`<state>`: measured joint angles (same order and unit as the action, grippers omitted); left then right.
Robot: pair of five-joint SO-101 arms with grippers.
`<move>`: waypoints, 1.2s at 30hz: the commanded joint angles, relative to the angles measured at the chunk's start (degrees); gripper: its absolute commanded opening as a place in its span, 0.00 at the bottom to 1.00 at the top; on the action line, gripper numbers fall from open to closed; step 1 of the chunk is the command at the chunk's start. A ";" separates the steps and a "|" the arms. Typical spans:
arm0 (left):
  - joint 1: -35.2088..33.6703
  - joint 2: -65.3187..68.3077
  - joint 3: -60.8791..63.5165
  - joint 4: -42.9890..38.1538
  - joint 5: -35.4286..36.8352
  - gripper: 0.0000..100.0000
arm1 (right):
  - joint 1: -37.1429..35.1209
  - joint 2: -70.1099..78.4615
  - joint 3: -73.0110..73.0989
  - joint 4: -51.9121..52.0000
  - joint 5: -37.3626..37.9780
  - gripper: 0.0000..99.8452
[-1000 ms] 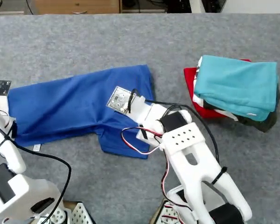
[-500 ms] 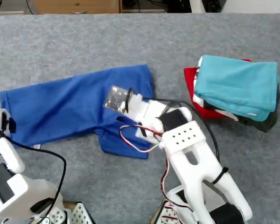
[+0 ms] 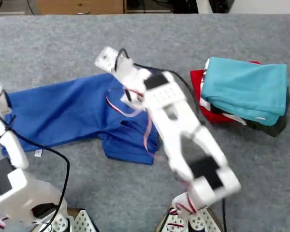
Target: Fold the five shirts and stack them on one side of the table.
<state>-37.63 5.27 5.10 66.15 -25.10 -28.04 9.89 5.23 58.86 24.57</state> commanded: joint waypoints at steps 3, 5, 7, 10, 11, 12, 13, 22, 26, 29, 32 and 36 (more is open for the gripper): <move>1.05 3.30 -5.36 4.57 0.62 0.02 | -4.09 21.67 -25.01 10.20 -1.76 0.00; 0.88 4.62 -6.07 5.71 0.26 0.02 | -5.93 27.38 -32.31 16.44 -1.58 0.00; 0.09 5.32 -6.51 5.71 0.18 0.02 | -7.69 31.60 -38.29 21.63 -0.70 0.00; -1.23 5.58 -6.59 5.63 0.18 0.02 | -8.92 35.65 -44.09 26.29 0.35 0.00; -1.93 5.67 -6.59 5.63 0.18 0.02 | -9.01 36.26 -44.97 27.25 0.35 0.00; -2.64 5.67 -6.59 5.63 0.18 0.02 | -9.01 36.62 -45.49 27.96 0.35 0.00; -3.16 5.67 -6.59 5.63 0.18 0.02 | -8.92 36.62 -45.58 28.48 0.35 0.00; -5.36 5.58 -6.51 5.71 0.09 0.02 | -8.92 36.62 -45.41 36.75 3.08 0.00; -5.45 5.41 -6.59 5.71 0.62 0.02 | -10.33 36.62 -45.32 37.63 3.08 0.00; -5.54 5.41 -6.59 5.71 0.62 0.02 | -11.56 36.62 -43.82 38.51 3.08 0.00; -6.24 5.41 -6.59 5.71 0.53 0.02 | -13.14 36.62 -40.84 38.59 3.08 0.00; -6.77 5.49 -7.47 5.71 0.44 0.02 | -16.31 33.89 -35.82 38.33 3.08 0.00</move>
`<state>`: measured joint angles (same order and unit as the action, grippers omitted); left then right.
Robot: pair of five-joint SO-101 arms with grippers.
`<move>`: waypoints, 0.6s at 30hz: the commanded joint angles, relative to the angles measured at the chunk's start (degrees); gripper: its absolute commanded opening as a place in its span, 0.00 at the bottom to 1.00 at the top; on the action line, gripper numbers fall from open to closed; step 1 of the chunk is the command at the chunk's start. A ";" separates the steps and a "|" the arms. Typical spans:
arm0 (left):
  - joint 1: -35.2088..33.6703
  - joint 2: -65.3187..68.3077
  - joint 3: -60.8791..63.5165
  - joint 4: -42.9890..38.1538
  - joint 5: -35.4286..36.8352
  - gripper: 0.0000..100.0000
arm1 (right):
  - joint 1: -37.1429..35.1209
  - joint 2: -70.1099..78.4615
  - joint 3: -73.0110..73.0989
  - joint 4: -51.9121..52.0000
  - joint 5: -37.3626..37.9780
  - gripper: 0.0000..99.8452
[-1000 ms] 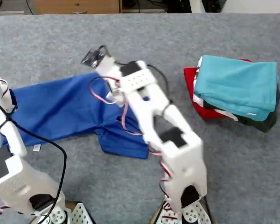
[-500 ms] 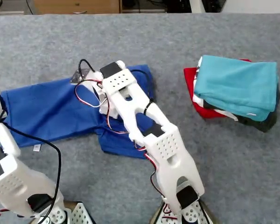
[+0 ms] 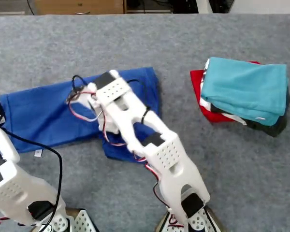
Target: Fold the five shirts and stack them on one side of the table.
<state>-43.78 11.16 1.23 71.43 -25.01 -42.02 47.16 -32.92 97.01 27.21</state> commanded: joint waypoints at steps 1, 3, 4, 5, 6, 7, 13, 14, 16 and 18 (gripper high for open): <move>-0.88 -0.48 -3.60 0.44 0.35 0.02 | -3.21 -5.05 3.82 0.18 0.44 0.00; -1.05 -0.48 -3.69 0.44 0.35 0.02 | -4.70 -9.45 6.90 0.18 0.44 0.00; -1.23 -0.48 -3.69 0.44 0.35 0.02 | -5.14 -11.91 8.66 0.18 0.44 0.00; -1.32 -0.48 -3.69 0.44 0.26 0.02 | -5.32 -14.29 10.68 0.00 0.53 0.00; -1.32 -0.48 -3.69 0.44 0.26 0.02 | -5.32 -16.75 12.97 -0.88 0.88 0.00; -1.41 -0.40 -3.60 0.44 0.26 0.02 | -5.14 -19.12 15.52 -1.85 1.67 0.00; -1.32 -0.48 -3.60 0.44 0.44 0.02 | -1.10 -30.02 26.42 -9.67 3.96 0.00; -1.23 -0.48 -3.60 0.44 0.44 0.02 | 0.48 -30.99 26.86 -10.99 3.96 0.00; -0.97 -0.48 -3.60 0.44 0.44 0.02 | 3.82 -31.34 26.68 -13.19 3.96 0.00; -0.88 -0.48 -3.78 0.44 0.53 0.02 | 7.16 -31.08 25.98 -16.18 3.96 0.00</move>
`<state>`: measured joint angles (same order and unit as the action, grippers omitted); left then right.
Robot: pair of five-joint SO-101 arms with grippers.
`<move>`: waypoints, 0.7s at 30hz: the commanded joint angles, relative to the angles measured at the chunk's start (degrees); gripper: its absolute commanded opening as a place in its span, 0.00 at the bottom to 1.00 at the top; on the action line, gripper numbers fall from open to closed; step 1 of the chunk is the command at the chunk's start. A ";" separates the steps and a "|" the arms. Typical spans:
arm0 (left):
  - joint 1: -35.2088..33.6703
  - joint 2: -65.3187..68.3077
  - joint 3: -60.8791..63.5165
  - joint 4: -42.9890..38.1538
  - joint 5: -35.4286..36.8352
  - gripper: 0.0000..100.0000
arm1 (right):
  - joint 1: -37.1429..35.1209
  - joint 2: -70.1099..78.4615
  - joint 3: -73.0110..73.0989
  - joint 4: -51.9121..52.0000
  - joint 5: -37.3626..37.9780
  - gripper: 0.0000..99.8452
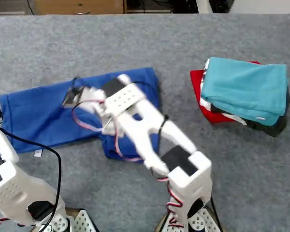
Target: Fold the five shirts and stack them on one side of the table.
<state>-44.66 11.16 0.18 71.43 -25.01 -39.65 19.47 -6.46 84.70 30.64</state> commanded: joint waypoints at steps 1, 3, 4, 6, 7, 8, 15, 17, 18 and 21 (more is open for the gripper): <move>0.00 -0.48 -3.34 0.53 0.88 0.02 | 6.64 -3.21 -1.27 -5.36 0.53 0.00; 0.00 -0.13 -6.51 2.29 4.40 0.02 | 9.89 -2.86 -4.18 -8.18 0.53 0.00; 0.09 0.13 -9.23 3.87 6.15 0.02 | 11.30 -2.86 -6.20 -8.97 0.53 0.00; 0.88 1.19 -14.59 6.42 8.70 0.02 | 13.32 -2.33 -10.86 -10.11 0.53 0.00; 1.85 2.15 -17.49 7.56 9.32 0.02 | 14.02 -1.63 -13.41 -10.64 0.53 0.00; 2.81 3.30 -20.57 8.79 9.67 0.02 | 14.64 -0.66 -16.04 -11.25 0.53 0.00; 10.11 18.24 -40.18 14.68 10.29 0.02 | 17.10 13.14 -31.34 -20.13 0.09 0.00; 10.37 23.60 -45.80 14.51 11.96 0.02 | 17.10 17.98 -35.56 -20.48 0.09 0.00; 10.29 26.42 -48.53 13.89 12.57 0.02 | 17.10 20.35 -37.49 -20.48 0.09 0.00; 9.23 35.21 -56.09 11.52 12.57 0.02 | 17.71 28.79 -43.03 -20.48 0.09 0.00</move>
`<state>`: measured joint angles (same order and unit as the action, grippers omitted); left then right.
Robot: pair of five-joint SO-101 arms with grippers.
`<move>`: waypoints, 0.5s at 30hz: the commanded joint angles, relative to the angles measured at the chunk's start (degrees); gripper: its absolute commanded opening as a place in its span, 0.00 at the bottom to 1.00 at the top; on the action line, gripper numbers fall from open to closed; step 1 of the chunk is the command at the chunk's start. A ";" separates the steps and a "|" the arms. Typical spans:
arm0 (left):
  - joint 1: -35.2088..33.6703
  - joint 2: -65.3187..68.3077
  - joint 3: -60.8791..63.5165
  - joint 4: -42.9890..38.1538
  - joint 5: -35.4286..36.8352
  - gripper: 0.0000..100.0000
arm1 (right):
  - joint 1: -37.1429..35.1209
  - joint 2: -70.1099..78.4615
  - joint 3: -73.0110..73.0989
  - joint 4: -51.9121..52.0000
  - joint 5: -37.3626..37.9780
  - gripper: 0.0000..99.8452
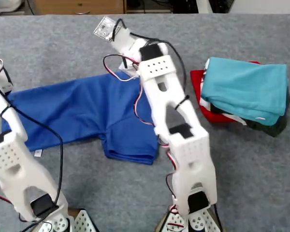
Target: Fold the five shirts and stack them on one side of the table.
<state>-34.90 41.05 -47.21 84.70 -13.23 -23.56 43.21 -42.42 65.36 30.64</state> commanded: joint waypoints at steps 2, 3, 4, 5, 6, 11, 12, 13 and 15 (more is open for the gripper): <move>-1.49 10.95 -13.80 -3.16 0.79 0.02 | 2.95 10.51 -11.21 -0.70 0.09 0.00; -2.20 13.67 -16.09 -3.78 0.79 0.02 | 3.91 12.88 -13.49 -0.26 0.00 0.00; -2.81 16.31 -18.46 -4.22 0.79 0.02 | 4.88 14.90 -15.69 0.44 -0.70 0.00; -3.34 18.95 -20.92 -4.40 0.70 0.02 | 5.76 16.75 -18.33 1.58 -1.76 0.00; -3.87 21.32 -23.47 -4.40 0.70 0.02 | 6.55 18.24 -21.05 3.08 -2.64 0.00; -4.92 30.37 -35.43 -3.87 0.70 0.02 | 8.31 24.84 -34.15 9.49 -3.08 0.00; -5.01 31.43 -37.63 -3.52 0.70 0.02 | 8.48 26.07 -36.35 10.02 -3.08 0.00; -5.01 32.04 -39.65 -2.55 0.70 0.02 | 8.57 27.12 -38.55 10.99 -3.16 0.00; -4.84 32.22 -43.69 0.35 0.70 0.02 | 8.40 28.35 -43.30 14.77 -3.16 0.00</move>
<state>-38.95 73.76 -83.52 82.68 -12.70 -16.35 71.69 -77.23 76.35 28.09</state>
